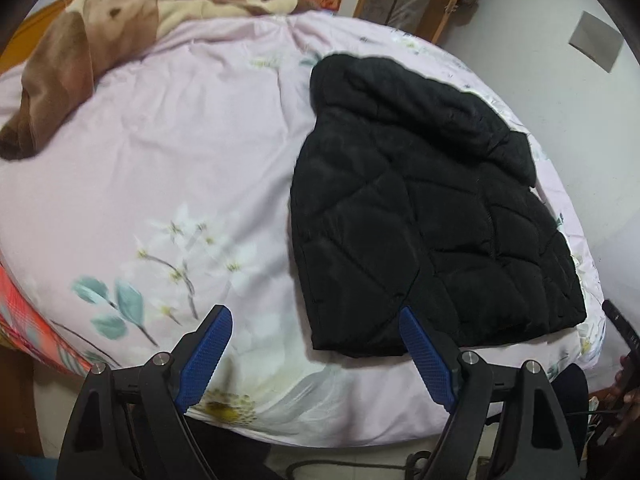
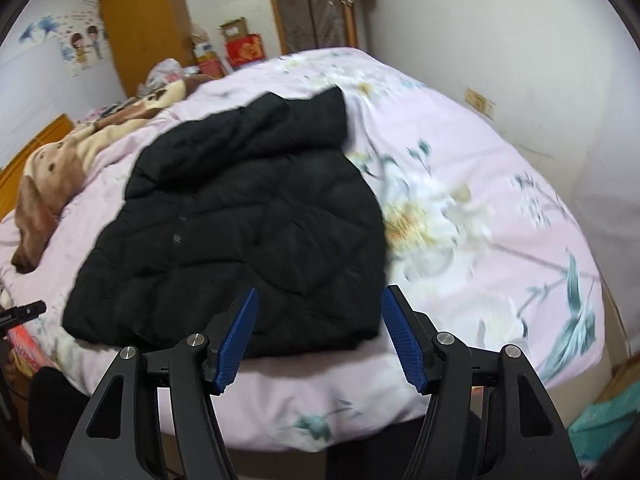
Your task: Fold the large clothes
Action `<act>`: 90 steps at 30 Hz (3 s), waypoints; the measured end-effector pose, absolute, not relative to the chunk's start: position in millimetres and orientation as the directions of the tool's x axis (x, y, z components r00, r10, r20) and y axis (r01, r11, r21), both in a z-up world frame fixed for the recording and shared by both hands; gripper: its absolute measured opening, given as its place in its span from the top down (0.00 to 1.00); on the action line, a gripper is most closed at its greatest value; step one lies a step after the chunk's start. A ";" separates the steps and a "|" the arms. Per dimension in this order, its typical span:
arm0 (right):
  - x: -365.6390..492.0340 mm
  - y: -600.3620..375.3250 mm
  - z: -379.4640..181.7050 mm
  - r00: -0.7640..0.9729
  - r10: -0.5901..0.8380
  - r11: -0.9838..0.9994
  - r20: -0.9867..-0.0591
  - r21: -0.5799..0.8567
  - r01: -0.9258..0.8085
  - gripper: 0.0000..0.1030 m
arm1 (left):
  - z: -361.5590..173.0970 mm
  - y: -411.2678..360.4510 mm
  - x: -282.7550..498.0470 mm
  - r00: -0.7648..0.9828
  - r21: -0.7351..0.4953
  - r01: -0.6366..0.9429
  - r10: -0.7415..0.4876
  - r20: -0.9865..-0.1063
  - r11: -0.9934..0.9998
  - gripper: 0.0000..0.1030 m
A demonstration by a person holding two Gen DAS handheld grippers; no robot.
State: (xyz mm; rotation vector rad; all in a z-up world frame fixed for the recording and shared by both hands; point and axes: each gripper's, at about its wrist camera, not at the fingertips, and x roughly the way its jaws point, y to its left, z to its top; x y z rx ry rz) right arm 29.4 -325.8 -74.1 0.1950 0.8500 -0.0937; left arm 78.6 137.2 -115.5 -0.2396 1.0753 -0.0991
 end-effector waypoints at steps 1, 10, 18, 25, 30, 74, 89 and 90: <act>30.1 -331.4 -81.0 0.651 -0.009 0.974 -0.759 0.141 0.178 0.37 | -120.0 135.1 79.6 0.472 -0.252 -0.042 -0.203 -0.858 0.967 0.17; 44.2 -345.7 -119.2 0.588 -0.027 0.971 -0.809 0.118 0.207 0.37 | -153.1 110.1 92.4 0.424 -0.221 -0.063 -0.174 -0.889 0.973 0.17; 53.9 -336.3 -130.5 0.563 0.010 0.980 -0.826 0.120 0.160 0.38 | -165.2 103.9 100.1 0.391 -0.198 -0.082 -0.152 -0.908 0.977 0.20; 56.7 -331.1 -135.3 0.548 0.008 0.979 -0.836 0.120 0.168 0.60 | -173.0 97.6 99.6 0.363 -0.213 -0.075 -0.172 -0.916 0.974 0.46; 54.8 -333.7 -129.3 0.550 0.044 0.977 -0.834 0.152 0.153 0.81 | -162.4 95.7 94.0 0.391 -0.196 -0.076 -0.152 -0.908 0.978 0.65; -1.7 -337.3 -41.4 0.632 0.088 0.979 -0.770 0.185 0.089 0.88 | -68.3 107.3 67.4 0.508 -0.254 0.000 -0.218 -0.833 0.967 0.80; 62.3 -314.6 7.2 0.698 0.060 0.994 -0.713 0.109 0.025 0.88 | -28.2 112.0 152.6 0.585 -0.293 0.023 -0.251 -0.771 0.956 0.80; 68.8 -312.6 10.2 0.699 0.063 0.994 -0.712 0.105 0.018 0.88 | -26.4 112.4 154.0 0.587 -0.299 0.022 -0.254 -0.769 0.954 0.80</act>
